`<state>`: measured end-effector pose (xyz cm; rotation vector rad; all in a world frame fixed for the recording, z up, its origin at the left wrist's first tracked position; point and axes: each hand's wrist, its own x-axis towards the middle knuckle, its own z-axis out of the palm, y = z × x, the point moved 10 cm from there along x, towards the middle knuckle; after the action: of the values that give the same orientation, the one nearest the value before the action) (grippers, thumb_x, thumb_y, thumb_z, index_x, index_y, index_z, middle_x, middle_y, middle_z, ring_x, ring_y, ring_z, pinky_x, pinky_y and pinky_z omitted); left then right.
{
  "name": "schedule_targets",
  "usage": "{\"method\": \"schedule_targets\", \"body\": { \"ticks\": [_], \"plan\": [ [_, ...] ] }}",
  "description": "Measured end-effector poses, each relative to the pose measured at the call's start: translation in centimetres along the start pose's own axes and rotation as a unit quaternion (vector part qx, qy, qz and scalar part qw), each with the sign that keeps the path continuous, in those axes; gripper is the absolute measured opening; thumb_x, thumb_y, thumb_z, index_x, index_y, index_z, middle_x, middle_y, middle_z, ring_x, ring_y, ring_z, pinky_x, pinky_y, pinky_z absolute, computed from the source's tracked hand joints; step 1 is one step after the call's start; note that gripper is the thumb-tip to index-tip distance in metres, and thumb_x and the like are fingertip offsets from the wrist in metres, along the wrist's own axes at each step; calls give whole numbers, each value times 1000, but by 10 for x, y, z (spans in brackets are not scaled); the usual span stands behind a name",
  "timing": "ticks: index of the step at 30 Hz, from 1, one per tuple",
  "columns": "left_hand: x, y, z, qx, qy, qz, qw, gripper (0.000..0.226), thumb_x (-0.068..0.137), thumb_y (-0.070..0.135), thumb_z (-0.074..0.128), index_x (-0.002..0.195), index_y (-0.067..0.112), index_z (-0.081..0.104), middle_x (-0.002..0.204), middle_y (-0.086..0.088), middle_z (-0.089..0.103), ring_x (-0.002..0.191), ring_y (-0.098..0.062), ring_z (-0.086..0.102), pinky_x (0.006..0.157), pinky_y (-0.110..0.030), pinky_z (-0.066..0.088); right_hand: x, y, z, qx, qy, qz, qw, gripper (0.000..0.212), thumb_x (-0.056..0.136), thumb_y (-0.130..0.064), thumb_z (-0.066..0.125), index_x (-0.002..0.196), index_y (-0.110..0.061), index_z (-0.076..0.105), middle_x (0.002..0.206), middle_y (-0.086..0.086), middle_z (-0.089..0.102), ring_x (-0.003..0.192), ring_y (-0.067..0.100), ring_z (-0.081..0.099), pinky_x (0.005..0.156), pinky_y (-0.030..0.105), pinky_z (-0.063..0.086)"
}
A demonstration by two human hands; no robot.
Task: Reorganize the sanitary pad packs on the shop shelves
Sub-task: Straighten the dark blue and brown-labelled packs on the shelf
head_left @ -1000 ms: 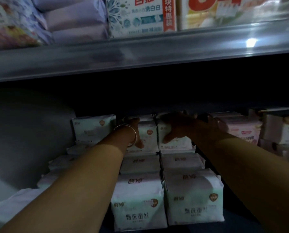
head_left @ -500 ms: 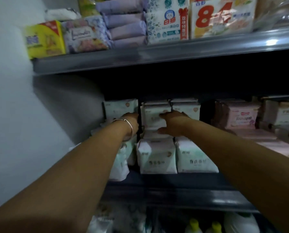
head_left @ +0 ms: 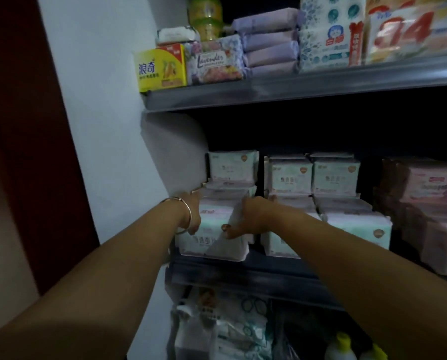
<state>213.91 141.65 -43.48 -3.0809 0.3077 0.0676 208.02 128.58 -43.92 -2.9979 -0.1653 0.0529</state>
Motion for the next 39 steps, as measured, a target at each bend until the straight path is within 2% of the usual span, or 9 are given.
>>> {"method": "schedule_targets", "body": {
  "ticks": [4,10,13,17,19,22,27,35,39],
  "plan": [
    [17,-4,8,4,-21,8,1000,105,64,29,84,147,10,21,147,-11,35,129,-28,43,105,-40,40,23,0,6,-4,-9,4,1000,83,66,-74,63,123,-15,53,124,6,54,114,28,51,97,40,44],
    [27,-3,14,-55,-42,18,997,90,61,27,86,137,10,40,136,-7,49,120,-26,51,101,-38,44,36,-1,5,62,7,4,998,76,68,-51,78,125,-11,48,124,6,54,110,23,53,95,34,48],
    [32,-8,20,-77,-69,17,994,103,54,33,89,140,12,35,137,-4,47,122,-25,48,104,-40,42,41,-11,7,45,1,-10,999,75,67,-51,78,123,-9,51,121,6,55,107,22,54,93,33,49],
    [29,-6,16,-164,-138,25,976,134,27,64,84,141,14,35,140,-3,46,125,-24,47,108,-40,37,44,-9,3,20,-13,-16,1000,88,65,-59,76,133,-13,44,133,6,47,115,24,50,97,34,46],
    [35,-4,1,-204,-115,10,972,113,58,70,69,146,11,27,149,-7,35,133,-26,38,111,-37,32,48,-6,1,-4,-15,-20,1000,101,64,-61,74,144,-17,30,148,8,28,130,30,37,107,41,38],
    [53,-2,-29,-156,8,-10,988,70,89,61,42,136,9,44,139,-10,47,124,-27,46,101,-32,36,52,-8,5,-13,-30,-32,999,106,65,-62,74,148,-22,20,154,7,18,138,33,26,111,46,32],
    [78,12,-19,-102,20,5,995,40,101,34,34,125,9,53,128,-13,56,100,-23,52,92,-30,38,66,-9,13,9,-31,-46,998,92,65,-56,77,139,-18,38,139,5,42,123,26,46,101,40,45],
    [89,20,-5,-163,11,12,987,37,101,24,39,133,5,46,119,-13,58,107,-23,53,94,-29,39,79,-4,11,-41,-42,-48,997,71,68,-45,77,127,-15,51,124,5,53,107,23,54,92,36,50],
    [93,17,-5,-136,19,5,990,30,102,18,31,120,6,52,86,-8,55,77,-17,47,79,-27,37,80,-7,15,-64,-48,-46,996,64,67,-48,77,118,-15,58,118,5,56,101,22,54,88,34,51]
  ]
}}
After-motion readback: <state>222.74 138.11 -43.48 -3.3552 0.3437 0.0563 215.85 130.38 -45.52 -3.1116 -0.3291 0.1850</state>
